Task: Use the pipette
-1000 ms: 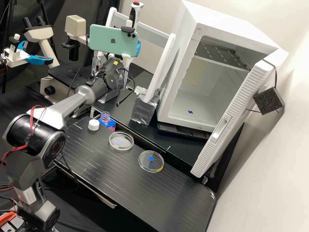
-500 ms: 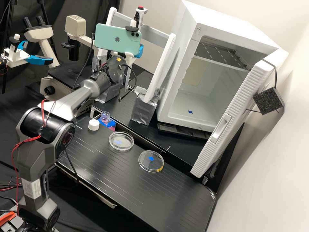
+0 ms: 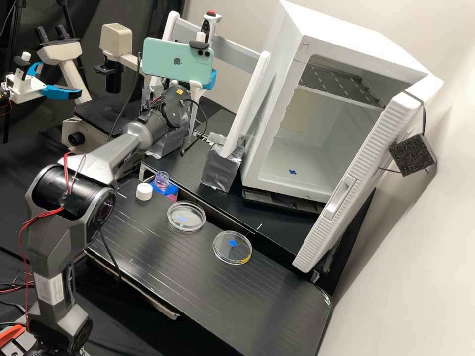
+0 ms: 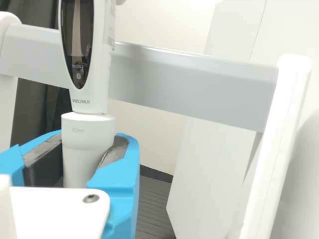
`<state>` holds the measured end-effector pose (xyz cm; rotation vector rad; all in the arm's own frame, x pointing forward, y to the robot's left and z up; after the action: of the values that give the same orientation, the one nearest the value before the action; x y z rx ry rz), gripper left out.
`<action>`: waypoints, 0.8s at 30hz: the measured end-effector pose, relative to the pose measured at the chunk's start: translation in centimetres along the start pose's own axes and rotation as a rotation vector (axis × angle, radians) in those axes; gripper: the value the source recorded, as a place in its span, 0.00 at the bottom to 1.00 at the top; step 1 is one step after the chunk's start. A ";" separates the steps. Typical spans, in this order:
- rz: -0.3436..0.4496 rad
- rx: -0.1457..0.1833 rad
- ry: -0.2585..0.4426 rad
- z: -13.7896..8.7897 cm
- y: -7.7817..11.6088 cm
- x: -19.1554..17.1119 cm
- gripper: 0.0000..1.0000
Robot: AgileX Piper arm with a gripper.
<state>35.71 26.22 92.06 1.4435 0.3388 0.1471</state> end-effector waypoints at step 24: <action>-0.040 0.004 -0.045 1.4 -1.5 1.2 0.00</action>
<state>37.15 25.08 90.56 1.4404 0.3316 0.0816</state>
